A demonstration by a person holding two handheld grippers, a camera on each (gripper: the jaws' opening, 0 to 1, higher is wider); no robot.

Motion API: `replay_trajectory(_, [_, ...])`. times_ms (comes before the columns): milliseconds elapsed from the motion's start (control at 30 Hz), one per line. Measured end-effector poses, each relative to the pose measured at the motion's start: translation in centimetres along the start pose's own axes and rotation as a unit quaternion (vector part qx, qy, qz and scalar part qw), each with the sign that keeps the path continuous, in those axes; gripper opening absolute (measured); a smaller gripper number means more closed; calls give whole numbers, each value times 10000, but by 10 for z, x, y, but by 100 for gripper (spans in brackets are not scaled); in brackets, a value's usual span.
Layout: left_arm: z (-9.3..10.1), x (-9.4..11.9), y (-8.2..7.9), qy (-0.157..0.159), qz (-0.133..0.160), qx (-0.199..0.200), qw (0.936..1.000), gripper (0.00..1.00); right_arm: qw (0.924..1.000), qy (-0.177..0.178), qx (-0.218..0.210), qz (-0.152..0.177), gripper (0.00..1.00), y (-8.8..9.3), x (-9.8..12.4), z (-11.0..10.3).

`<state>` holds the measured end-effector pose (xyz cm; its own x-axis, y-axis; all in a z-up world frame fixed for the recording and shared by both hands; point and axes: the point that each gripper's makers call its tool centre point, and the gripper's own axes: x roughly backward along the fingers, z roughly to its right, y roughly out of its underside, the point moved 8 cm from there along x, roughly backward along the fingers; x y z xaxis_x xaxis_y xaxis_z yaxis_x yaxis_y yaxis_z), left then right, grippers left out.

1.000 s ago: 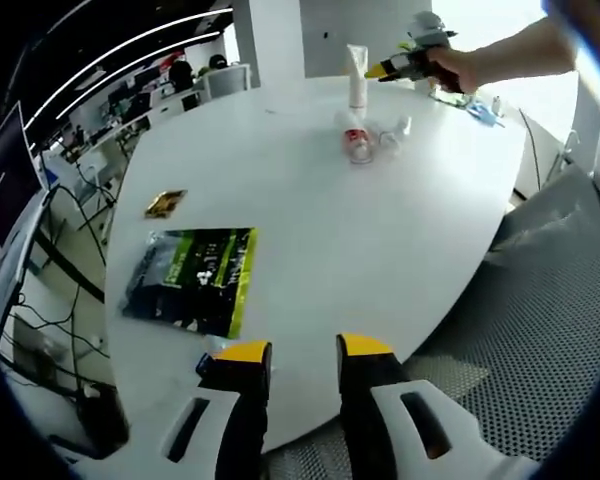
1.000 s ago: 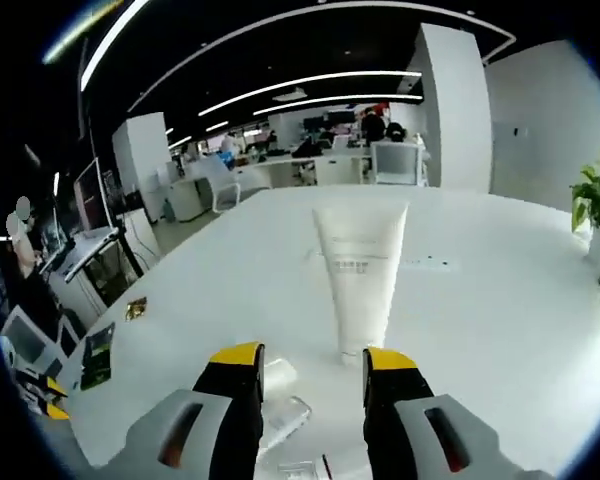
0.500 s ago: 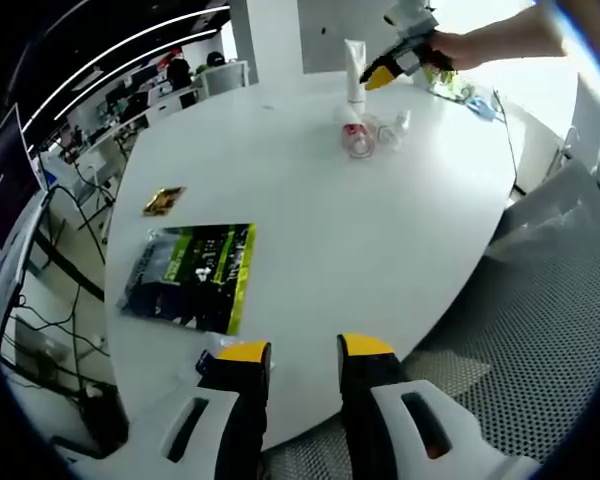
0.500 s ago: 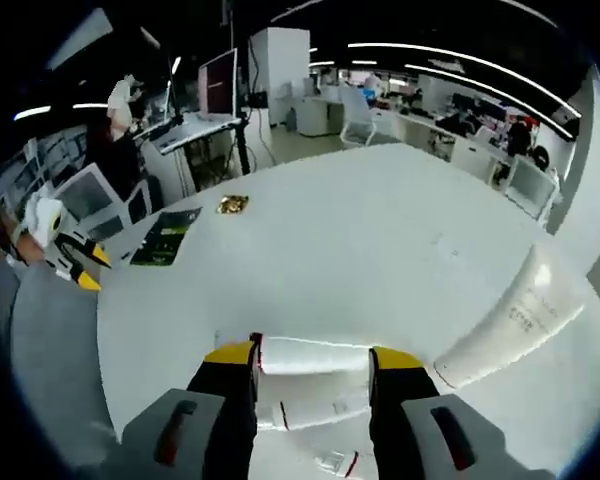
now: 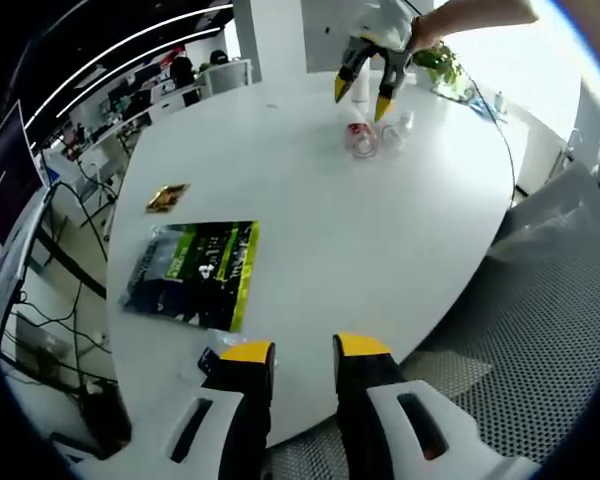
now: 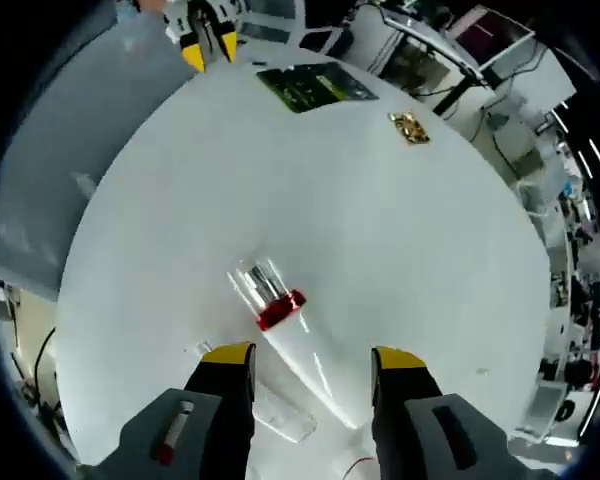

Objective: Arrange the skincare products in the storage area until every visible bottle or jar stands upright without overlapping.

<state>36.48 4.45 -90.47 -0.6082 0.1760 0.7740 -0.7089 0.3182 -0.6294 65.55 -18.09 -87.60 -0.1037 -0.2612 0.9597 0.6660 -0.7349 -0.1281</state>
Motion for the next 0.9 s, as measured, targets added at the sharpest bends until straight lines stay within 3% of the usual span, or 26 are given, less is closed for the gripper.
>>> replay_trajectory(100, [-1,0,0,-14,4,33,10000,19,9970,-367,625,-278,32,-2,-7,1])
replay_trajectory(300, [-1,0,1,-39,-2,54,10000,18,9838,-707,1568,-503,35,-8,-22,4])
replay_trajectory(400, [-2,0,2,-35,-21,65,10000,17,9812,-860,1632,-572,34,-9,-29,3])
replay_trajectory(600, [-1,0,3,-13,-47,34,10000,15,9683,-1143,2083,-765,28,-7,-42,0])
replay_trajectory(767, [-1,0,3,7,-78,37,10000,14,9642,-1348,2121,-847,25,-3,-48,1])
replay_trajectory(900, [-1,-1,4,8,-89,77,9999,13,9666,-1343,2044,-763,29,-4,-49,6])
